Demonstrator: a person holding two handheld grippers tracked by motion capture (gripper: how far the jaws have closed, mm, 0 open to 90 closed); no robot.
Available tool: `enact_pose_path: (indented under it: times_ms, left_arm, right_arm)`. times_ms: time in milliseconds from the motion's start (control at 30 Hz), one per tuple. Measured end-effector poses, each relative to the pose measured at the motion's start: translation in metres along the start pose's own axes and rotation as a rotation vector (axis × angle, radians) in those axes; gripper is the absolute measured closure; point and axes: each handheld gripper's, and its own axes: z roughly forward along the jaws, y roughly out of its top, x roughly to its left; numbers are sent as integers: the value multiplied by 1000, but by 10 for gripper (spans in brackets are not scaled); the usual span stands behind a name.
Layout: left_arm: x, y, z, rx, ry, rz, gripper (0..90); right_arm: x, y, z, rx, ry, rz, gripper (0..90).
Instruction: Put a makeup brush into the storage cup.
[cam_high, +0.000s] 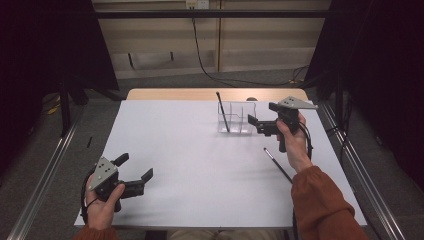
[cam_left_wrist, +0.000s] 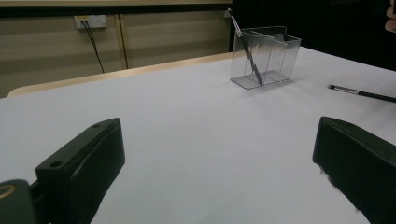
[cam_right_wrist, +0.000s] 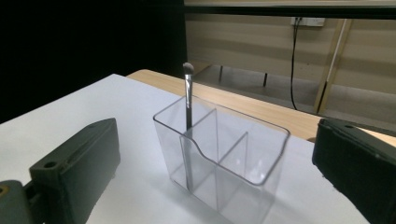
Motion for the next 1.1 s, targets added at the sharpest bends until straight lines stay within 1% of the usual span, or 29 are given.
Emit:
enact_pose_path:
  times_ms: [233, 367, 433, 467, 500, 533, 600, 667, 800, 967, 1067, 1100]
  left_arm:
    - [1, 0, -1, 4, -1, 8, 21]
    - [1, 0, -2, -4, 1, -6, 21]
    - [2, 0, -2, -4, 1, -6, 21]
    - [3, 0, -2, -5, -6, -14, 20]
    - [3, 0, -3, -7, -5, -15, 20]
    - [3, 0, -3, -5, -1, -9, 20]
    - [4, 0, -3, -10, 3, -13, 20]
    - [5, 0, -4, -9, 7, -7, 19]
    - [4, 0, -4, -12, 5, -8, 19]
    - [5, 0, -5, -11, 10, 2, 19]
    - [5, 0, -6, -11, 9, 4, 19]
    - [5, -1, -6, -12, 10, 1, 19]
  right_arm:
    - [-3, -13, -21, -1, -11, -5, 6]
    - [-3, -18, -33, -10, -17, -12, 11]
    - [-3, -19, -38, -8, -15, -10, 11]
    - [-3, -20, -41, -8, -13, -21, 11]
    - [-2, -20, -43, -7, -17, -23, 13]
    - [-1, -20, -45, -7, -13, -28, 15]
    - [0, -22, -50, -18, -9, -37, 22]
    - [2, -25, -53, -14, -6, -41, 23]
    - [3, -33, -62, -6, -10, -35, 25]
    - [4, -42, -75, 0, -17, -34, 27]
    - [5, -48, -84, -8, -20, -21, 29]
    - [6, -50, -86, -6, -20, -24, 29]
